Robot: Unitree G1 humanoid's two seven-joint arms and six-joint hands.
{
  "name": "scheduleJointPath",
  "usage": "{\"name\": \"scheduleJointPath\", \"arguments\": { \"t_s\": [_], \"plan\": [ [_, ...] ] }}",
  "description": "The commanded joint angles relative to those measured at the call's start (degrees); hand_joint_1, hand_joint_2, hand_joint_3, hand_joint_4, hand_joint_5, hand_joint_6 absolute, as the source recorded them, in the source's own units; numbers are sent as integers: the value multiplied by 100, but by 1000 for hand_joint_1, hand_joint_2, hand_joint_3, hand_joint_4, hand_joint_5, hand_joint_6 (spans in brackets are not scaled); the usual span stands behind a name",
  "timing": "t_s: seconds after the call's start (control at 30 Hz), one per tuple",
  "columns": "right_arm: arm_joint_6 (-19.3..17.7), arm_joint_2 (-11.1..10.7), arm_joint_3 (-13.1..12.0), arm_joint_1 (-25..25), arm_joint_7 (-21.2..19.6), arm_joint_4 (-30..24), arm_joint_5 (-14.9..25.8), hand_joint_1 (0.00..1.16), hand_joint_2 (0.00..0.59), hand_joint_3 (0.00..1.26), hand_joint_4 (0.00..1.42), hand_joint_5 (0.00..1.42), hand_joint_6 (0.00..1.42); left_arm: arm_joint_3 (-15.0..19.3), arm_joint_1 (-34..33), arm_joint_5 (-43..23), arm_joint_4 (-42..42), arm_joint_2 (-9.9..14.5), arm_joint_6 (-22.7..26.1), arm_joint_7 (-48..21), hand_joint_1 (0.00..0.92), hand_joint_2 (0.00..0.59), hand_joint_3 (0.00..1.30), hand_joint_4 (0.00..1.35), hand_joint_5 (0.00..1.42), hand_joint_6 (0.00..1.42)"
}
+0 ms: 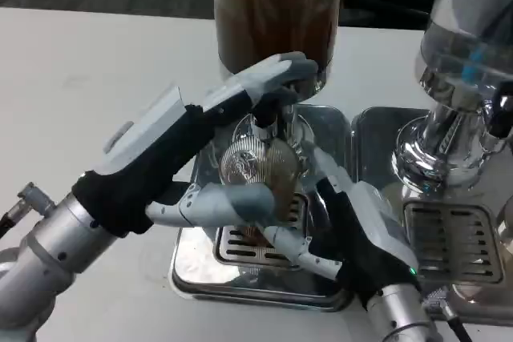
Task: Grasp the cup under the faucet to collect the drink, then remove the cup.
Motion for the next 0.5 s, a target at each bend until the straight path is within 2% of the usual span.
{"name": "scheduleJointPath", "arguments": {
  "t_s": [0.03, 0.2, 0.5],
  "plan": [
    [-144, 14, -22, -82, -29, 95, 108, 424, 252, 0, 0, 0, 0, -39, 86, 173, -93, 72, 14, -39, 0, 104, 133, 58, 269, 203],
    [-242, 32, -48, -105, -132, 149, 171, 424, 255, 0, 0, 0, 0, 69, 103, 161, -183, 80, 28, 57, 0, 104, 133, 58, 269, 203],
    [-422, -1, -39, -85, -185, 174, 236, 424, 256, 0, 0, 0, 0, 672, 29, 59, -419, -12, 110, 505, 0, 105, 125, 37, 221, 156]
  ]
}}
